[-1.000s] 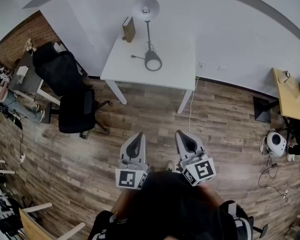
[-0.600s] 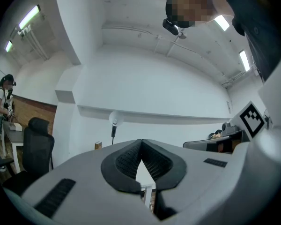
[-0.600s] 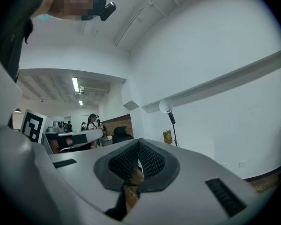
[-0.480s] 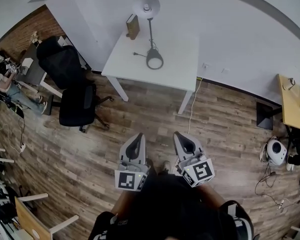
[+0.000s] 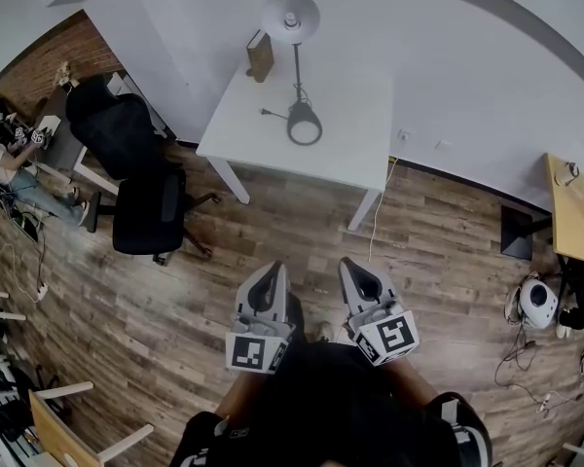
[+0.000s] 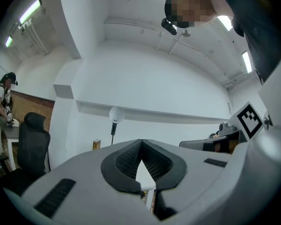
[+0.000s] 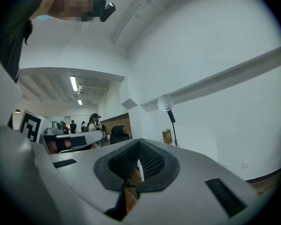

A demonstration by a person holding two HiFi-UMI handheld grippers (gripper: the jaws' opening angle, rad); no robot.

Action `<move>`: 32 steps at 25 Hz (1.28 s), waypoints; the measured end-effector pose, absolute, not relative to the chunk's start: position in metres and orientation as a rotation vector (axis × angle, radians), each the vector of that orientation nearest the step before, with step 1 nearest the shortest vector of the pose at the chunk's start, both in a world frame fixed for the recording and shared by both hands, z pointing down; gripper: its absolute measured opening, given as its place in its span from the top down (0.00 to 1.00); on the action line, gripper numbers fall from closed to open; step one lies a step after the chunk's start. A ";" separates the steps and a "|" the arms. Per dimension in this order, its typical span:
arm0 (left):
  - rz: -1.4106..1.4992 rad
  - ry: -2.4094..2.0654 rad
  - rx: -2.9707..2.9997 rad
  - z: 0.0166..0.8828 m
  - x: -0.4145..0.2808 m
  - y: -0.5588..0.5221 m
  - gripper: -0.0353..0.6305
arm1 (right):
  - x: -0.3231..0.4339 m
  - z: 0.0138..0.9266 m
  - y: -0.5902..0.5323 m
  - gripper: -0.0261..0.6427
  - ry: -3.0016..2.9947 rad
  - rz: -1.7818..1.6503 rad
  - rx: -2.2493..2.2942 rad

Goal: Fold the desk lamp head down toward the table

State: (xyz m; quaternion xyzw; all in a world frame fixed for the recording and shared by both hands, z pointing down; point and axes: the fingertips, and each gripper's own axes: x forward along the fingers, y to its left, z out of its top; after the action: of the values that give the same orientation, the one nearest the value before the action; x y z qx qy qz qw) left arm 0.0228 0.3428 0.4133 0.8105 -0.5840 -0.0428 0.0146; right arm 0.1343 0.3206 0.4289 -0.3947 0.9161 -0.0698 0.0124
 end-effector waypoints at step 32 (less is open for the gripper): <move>-0.185 -1.666 2.567 0.417 -0.131 0.095 0.91 | -0.003 0.412 0.070 0.94 2.774 -0.169 -1.454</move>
State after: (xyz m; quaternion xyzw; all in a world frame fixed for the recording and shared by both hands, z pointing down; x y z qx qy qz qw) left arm -0.1309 0.0954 0.4166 0.8367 -0.5430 -0.0603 0.0377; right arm -0.0029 0.0700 0.4121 -0.4636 0.8844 -0.0540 0.0028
